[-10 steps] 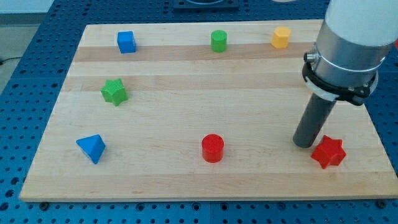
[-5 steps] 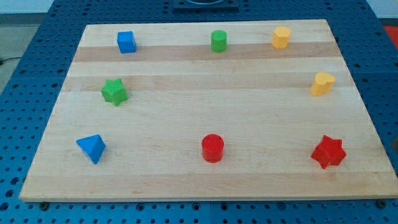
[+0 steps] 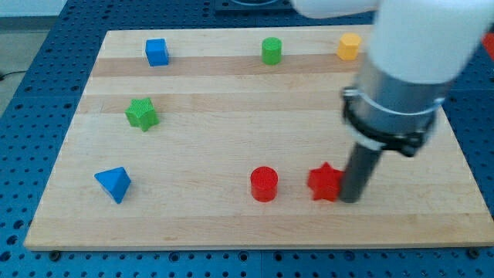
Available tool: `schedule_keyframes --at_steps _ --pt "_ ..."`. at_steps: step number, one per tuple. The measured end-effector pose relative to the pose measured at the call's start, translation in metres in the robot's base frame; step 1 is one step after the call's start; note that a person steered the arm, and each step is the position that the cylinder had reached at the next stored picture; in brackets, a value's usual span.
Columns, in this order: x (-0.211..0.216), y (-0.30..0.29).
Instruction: Push the red star into the red circle
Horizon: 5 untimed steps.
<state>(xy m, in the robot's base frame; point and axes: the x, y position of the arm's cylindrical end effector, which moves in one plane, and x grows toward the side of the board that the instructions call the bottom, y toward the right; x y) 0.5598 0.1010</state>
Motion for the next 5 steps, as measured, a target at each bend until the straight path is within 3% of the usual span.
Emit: schedule_keyframes --at_steps 1,5 --pt "-0.001 -0.052" --pt "0.036 -0.058"
